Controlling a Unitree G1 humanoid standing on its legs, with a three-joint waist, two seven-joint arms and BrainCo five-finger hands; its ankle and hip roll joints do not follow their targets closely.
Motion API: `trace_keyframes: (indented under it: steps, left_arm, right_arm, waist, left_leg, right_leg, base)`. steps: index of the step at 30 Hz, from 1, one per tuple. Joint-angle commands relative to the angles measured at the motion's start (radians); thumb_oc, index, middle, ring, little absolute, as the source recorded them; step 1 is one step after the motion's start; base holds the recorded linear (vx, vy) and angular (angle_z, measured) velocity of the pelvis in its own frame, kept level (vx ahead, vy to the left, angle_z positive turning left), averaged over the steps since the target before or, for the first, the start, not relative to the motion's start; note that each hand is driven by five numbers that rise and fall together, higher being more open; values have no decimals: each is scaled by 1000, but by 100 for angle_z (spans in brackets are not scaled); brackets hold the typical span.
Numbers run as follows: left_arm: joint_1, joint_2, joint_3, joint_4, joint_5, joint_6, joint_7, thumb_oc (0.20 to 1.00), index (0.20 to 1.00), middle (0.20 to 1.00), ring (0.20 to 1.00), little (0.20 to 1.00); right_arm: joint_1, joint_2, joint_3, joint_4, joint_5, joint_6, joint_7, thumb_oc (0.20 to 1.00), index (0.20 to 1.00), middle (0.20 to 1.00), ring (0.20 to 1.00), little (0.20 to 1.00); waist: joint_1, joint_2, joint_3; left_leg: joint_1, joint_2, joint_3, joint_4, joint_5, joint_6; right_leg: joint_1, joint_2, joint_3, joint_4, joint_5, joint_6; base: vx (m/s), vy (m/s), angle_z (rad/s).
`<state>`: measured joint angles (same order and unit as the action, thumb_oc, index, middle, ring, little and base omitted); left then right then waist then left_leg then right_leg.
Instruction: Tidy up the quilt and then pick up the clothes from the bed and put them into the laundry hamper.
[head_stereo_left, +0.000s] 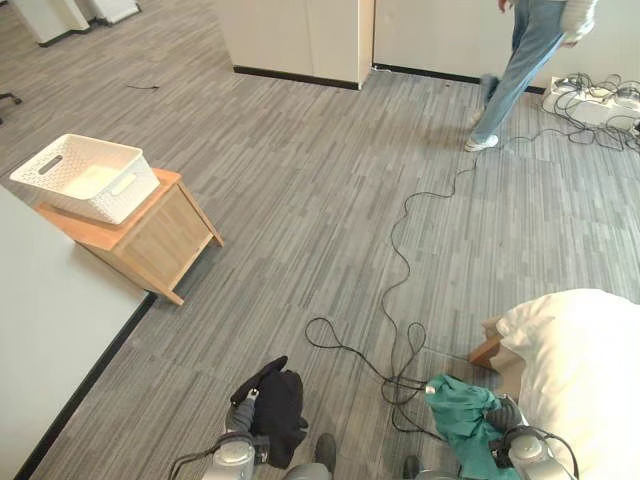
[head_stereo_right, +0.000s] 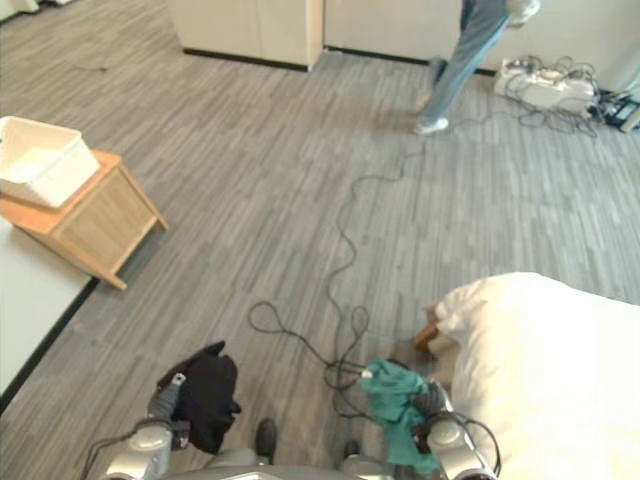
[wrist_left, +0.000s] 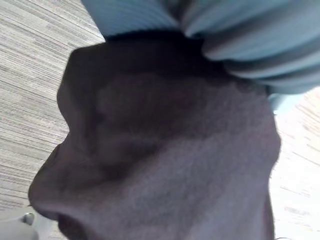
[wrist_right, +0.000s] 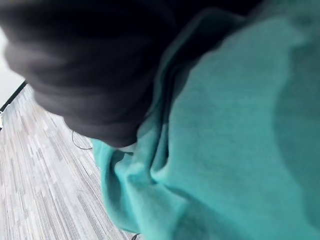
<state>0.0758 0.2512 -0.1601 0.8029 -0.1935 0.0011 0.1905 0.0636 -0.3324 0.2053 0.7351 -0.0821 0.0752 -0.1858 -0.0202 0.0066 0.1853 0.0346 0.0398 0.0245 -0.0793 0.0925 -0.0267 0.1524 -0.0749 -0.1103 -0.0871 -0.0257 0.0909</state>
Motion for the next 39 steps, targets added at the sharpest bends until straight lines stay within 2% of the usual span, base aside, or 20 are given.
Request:
trace_keyframes:
  steps: [1,2,4,7,10,13,14,16,17,19,21,25,28,30,32,34,35,36,37,39]
  left_arm:
    - [-138,22,6,-35,-47,-54,0,200,200,200,200,200]
    - [-145,18,6,-47,-54,-55,7,200,200,200,200,200]
    - [-153,14,1,-68,-63,-58,16,200,200,200,200,200]
    - [-131,11,1,-99,-51,-56,17,200,200,200,200,200]
    - [-105,10,7,-125,-43,-52,12,200,200,200,200,200]
    - [-92,15,27,-122,-47,-50,4,200,200,200,200,200]
    - [-85,20,34,-125,-46,-46,9,200,200,200,200,200]
    - [-93,30,32,-132,-36,-37,7,200,200,200,200,200]
    - [-96,33,32,-134,-29,-30,7,200,200,200,200,200]
    - [-103,46,31,-142,-40,-23,20,200,200,200,200,200]
    - [-113,52,30,-154,-60,-28,24,200,200,200,200,200]
    - [-118,63,35,-178,-62,-41,18,200,200,200,200,200]
    - [-136,58,47,-171,-34,-39,26,200,200,200,200,200]
    - [-137,43,56,-156,-28,-45,24,200,200,200,200,200]
    - [-113,26,64,-121,-32,-54,34,200,200,200,200,200]
    - [-94,5,76,-108,-77,-60,38,200,200,200,200,200]
    - [-94,5,77,-108,-77,-60,38,200,200,200,200,200]
    - [-81,-5,90,-110,-141,-64,34,200,200,200,200,200]
    - [-84,-7,90,-92,-157,-61,36,200,200,200,200,200]
    - [-89,-18,85,-82,-165,-57,41,200,200,200,200,200]
  right_arm:
    - [-63,-73,-33,-93,-12,-42,-16,200,200,200,200,200]
    - [-71,-82,-36,-111,-11,-42,-21,200,200,200,200,200]
    - [-76,-97,-36,-134,-12,-34,-24,200,200,200,200,200]
    - [-64,-106,-28,-160,-21,-30,-15,200,200,200,200,200]
    - [-84,-118,-15,-145,-35,-27,-17,200,200,200,200,200]
    - [-86,-109,-12,-159,-51,-26,-1,200,200,200,200,200]
    - [-80,-89,-7,-163,-61,-33,2,200,200,200,200,200]
    - [-88,-74,-4,-144,-62,-37,2,200,200,200,200,200]
    - [-98,-66,2,-134,-63,-32,6,200,200,200,200,200]
    - [-109,-65,4,-141,-66,-30,11,200,200,200,200,200]
    - [-110,-62,-6,-167,-37,-30,20,200,200,200,200,200]
    - [-83,-69,-28,-237,-3,-47,29,200,200,200,200,200]
    - [-60,-73,-57,-285,-10,-37,23,200,200,200,200,200]
    - [-48,-75,-51,-330,-30,-37,40,200,200,200,200,200]
    - [-42,-84,-33,-341,-46,-49,47,200,200,200,200,200]
    - [-52,-94,-8,-342,-49,-55,53,200,200,200,200,200]
    - [-53,-94,-8,-342,-49,-56,53,200,200,200,200,200]
    - [-56,-117,-5,-366,-50,-54,58,200,200,200,200,200]
    - [-63,-131,-4,-369,-44,-58,52,200,200,200,200,200]
    - [-73,-148,11,-373,-48,-51,67,200,200,200,200,200]
  waist:
    - [49,-20,97]
    - [60,-25,116]
    - [72,-30,126]
    - [103,-30,103]
    - [148,-22,85]
    - [161,-39,55]
    - [165,-72,44]
    - [184,-108,48]
    - [181,-113,58]
    - [141,-66,91]
    - [99,-16,113]
    - [12,-22,114]
    - [-55,-9,107]
    - [-83,-8,91]
    - [-88,-8,75]
    - [-83,11,72]
    - [-88,8,68]
    - [-50,-22,96]
    - [-24,-54,114]
    - [23,-71,128]
  left_leg:
    - [-143,42,13,452,-12,-95]
    - [-199,50,18,543,50,-105]
    - [-294,57,53,570,38,-87]
    - [-329,51,132,397,-32,-51]
    - [-383,64,179,165,28,-67]
    - [-373,75,213,132,40,-57]
    - [-377,45,208,185,41,-25]
    - [-348,15,215,212,-14,15]
    - [-321,-1,218,220,-44,36]
    - [-195,9,182,178,-77,70]
    - [-70,23,135,99,-90,69]
    - [113,7,43,16,-167,15]
    - [205,63,1,-8,-243,-47]
    - [273,92,-27,-8,-281,-71]
    - [328,127,-65,51,-260,-84]
    - [264,173,-62,271,-110,-93]
    - [257,171,-68,271,-106,-93]
    - [91,167,-88,613,8,-46]
    - [-6,141,-81,740,-7,-30]
    - [-103,84,-42,799,-92,-23]
  right_leg:
    - [20,5,-10,29,-90,-19]
    - [36,2,-18,22,-97,-30]
    - [69,6,-28,7,-124,-36]
    - [104,-10,-14,0,-169,-12]
    - [159,-15,-14,0,-229,12]
    - [195,-18,-14,0,-251,28]
    - [200,-41,-11,81,-249,37]
    - [124,-57,11,301,-133,101]
    - [84,-78,25,437,-7,140]
    - [-89,-86,14,730,127,128]
    - [-227,-70,-40,808,34,98]
    - [-347,-62,-82,388,-25,82]
    - [-423,-116,-22,46,86,134]
    - [-459,-136,35,49,108,157]
    - [-475,-134,48,141,137,145]
    - [-427,-103,25,187,121,105]
    - [-430,-108,21,185,123,104]
    - [-339,-80,14,184,84,29]
    - [-282,-78,3,162,66,2]
    - [-184,-68,-10,119,19,-10]
  base:
    - [-5,-188,12]
    - [12,-134,20]
    - [230,-103,19]
    - [434,71,1]
    - [518,143,-8]
    - [415,68,3]
    - [709,108,-32]
    - [569,133,-49]
    - [424,166,-43]
    - [579,190,11]
    - [735,119,65]
    - [754,-130,66]
    - [846,-296,101]
    - [808,-311,105]
    - [712,-351,91]
    - [481,-330,94]
    - [509,-575,69]
    - [525,-668,44]
    - [728,-796,21]
    - [583,-389,-5]
